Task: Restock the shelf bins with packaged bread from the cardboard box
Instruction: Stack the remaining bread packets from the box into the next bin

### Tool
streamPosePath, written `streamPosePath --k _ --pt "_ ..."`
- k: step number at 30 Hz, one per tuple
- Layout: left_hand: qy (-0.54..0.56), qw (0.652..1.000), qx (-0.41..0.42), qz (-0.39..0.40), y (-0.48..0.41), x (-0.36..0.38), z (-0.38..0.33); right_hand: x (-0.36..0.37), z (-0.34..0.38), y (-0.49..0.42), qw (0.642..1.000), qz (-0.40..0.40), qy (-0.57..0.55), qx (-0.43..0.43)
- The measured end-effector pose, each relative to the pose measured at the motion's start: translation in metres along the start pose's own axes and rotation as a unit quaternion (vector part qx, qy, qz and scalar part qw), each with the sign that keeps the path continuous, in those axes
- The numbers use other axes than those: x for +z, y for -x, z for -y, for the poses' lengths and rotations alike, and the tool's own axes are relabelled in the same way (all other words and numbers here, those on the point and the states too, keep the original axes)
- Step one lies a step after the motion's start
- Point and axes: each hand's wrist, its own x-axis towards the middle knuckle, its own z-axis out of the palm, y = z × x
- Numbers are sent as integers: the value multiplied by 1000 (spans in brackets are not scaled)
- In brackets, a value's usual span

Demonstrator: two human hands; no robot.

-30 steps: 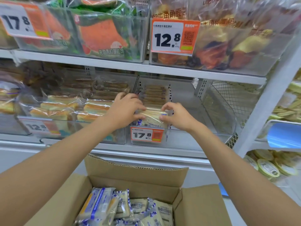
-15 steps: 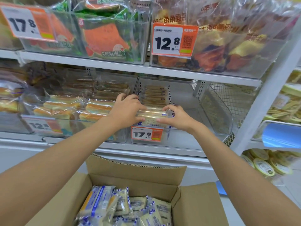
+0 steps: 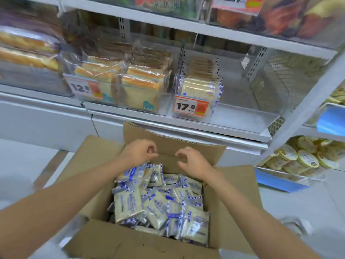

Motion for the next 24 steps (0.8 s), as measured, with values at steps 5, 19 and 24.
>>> streamPosePath --k 5,19,24 --pt "69 992 -89 59 33 49 79 96 -24 -15 976 176 -51 118" --pt "207 963 -85 151 3 63 32 63 -7 -28 973 66 -221 14" --pt "267 952 -121 91 3 64 -1 19 -46 13 989 62 -114 69"
